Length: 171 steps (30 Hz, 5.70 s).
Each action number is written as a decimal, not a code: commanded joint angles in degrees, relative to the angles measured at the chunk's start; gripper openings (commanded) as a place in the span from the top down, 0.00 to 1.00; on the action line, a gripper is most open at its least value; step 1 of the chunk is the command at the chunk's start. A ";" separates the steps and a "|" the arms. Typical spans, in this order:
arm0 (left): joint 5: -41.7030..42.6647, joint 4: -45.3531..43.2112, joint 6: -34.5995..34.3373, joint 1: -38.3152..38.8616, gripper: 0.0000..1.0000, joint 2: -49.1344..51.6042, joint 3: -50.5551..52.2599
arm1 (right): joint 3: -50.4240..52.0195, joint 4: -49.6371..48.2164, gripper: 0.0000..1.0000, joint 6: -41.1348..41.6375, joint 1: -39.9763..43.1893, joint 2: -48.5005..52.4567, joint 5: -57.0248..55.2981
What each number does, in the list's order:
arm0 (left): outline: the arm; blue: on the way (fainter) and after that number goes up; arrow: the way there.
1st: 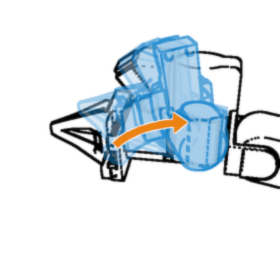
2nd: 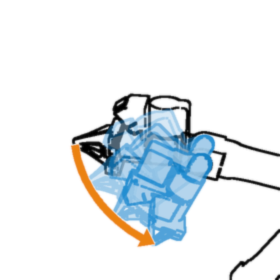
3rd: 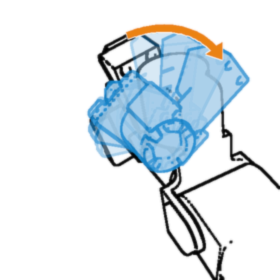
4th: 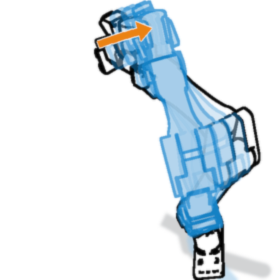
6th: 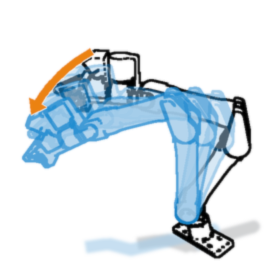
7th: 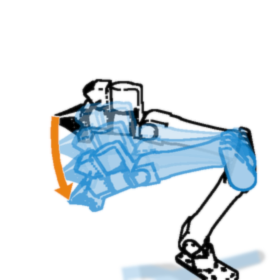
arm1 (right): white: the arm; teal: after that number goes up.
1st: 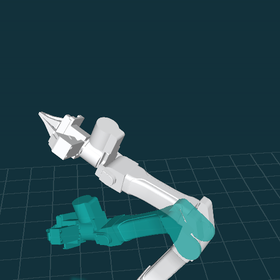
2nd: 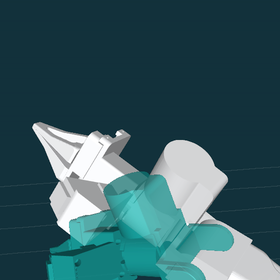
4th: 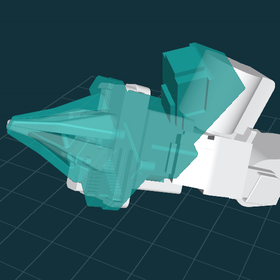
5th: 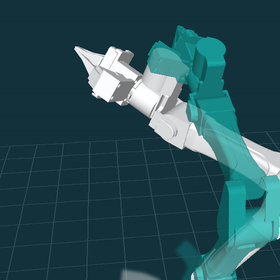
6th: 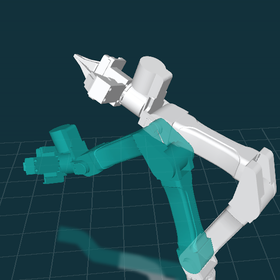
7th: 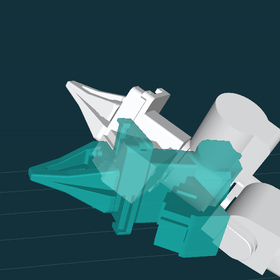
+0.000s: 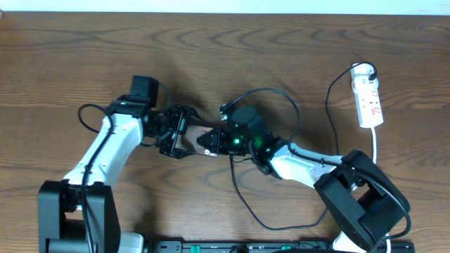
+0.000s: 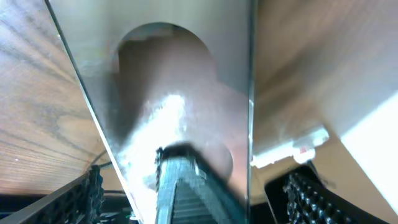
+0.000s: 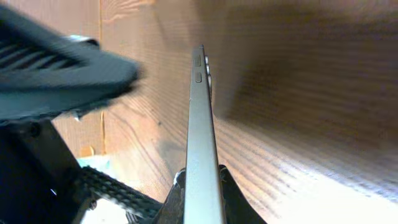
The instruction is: Plug charger to phone and switch on socket
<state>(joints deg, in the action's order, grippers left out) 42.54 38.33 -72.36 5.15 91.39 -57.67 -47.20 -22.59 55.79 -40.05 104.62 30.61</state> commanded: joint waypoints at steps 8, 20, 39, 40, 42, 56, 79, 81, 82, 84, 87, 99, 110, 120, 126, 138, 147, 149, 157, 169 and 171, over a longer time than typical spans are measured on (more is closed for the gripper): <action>5.29 -6.21 21.11 -3.91 0.10 -11.65 -0.33 | -0.68 -1.88 0.99 7.34 6.58 0.07 5.42; 7.23 -16.81 16.39 -3.91 0.10 -12.76 -0.31 | -0.68 -28.68 0.99 34.45 12.66 0.07 10.40; -0.07 -29.88 7.54 -3.89 0.10 -12.72 2.08 | -0.70 -34.27 0.99 61.75 12.17 0.07 6.21; -0.39 -29.92 7.50 -3.89 0.10 -12.72 2.05 | -0.70 -35.04 0.99 61.75 11.91 0.07 5.62; -0.90 -29.90 7.52 -3.89 0.10 -12.72 2.05 | -0.70 -36.57 0.99 61.75 11.23 0.07 4.33; -4.72 -31.61 5.73 -3.91 0.10 -12.61 2.05 | -0.70 -42.84 0.99 61.75 5.40 0.07 -2.89; -7.26 -32.70 4.33 -3.89 0.36 -12.41 2.05 | -0.70 -44.11 0.99 61.75 1.11 0.07 -6.54; -7.26 -32.70 4.33 -3.89 0.40 -12.41 2.05 | -0.70 -44.11 0.98 61.75 0.79 0.07 -6.54; -7.28 -32.70 4.37 -3.91 0.41 -12.41 2.05 | -0.70 -44.09 0.98 61.75 0.66 0.07 -6.54; -7.28 -32.72 4.57 -3.89 0.43 -12.41 2.05 | -0.70 -44.11 0.99 61.75 0.17 0.07 -6.71; -7.26 -32.70 4.57 -3.89 0.46 -12.41 2.05 | -0.70 -44.11 0.99 61.75 -0.20 0.07 -6.71; -7.72 -32.70 4.81 -3.89 0.62 -12.41 2.05 | -0.70 -44.11 0.98 61.75 -0.55 0.07 -6.73; -8.55 -32.65 5.84 -3.89 0.67 -12.41 2.05 | -0.70 -44.09 0.99 61.77 -1.33 0.07 -6.78; -8.55 -32.63 5.84 -3.89 0.68 -12.41 2.08 | -0.70 -44.11 0.99 61.75 -1.64 0.07 -6.93; -8.55 -32.63 5.84 -3.89 0.76 -12.41 2.05 | -0.70 -44.11 0.98 61.75 -1.68 0.07 -6.93; -8.55 -32.61 5.84 -3.89 0.89 -12.41 2.05 | -0.70 -44.09 0.98 61.75 -1.68 0.07 -6.95; -8.55 -32.61 5.86 -3.89 0.92 -12.41 2.08 | -0.70 -44.06 0.99 61.75 -1.68 0.07 -6.97; -8.55 -32.61 5.86 -3.89 0.92 -12.41 2.08 | -0.70 -44.06 0.99 61.75 -1.68 0.07 -7.02; -8.76 -32.63 5.86 -3.91 0.92 -12.41 2.08 | -0.70 -44.04 0.95 61.75 -1.66 0.07 -7.19; -8.72 -32.61 6.29 -4.07 0.92 -12.41 2.05 | -0.70 -44.06 0.09 61.75 -1.62 0.07 -7.15; -8.70 -32.00 6.32 -4.85 0.92 -12.41 2.05 | -0.70 -44.06 0.01 61.75 -1.55 0.07 -7.15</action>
<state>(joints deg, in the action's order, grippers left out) 33.26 6.17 -66.57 1.21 79.09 -55.83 -47.18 -66.52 117.93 -41.12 105.14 23.57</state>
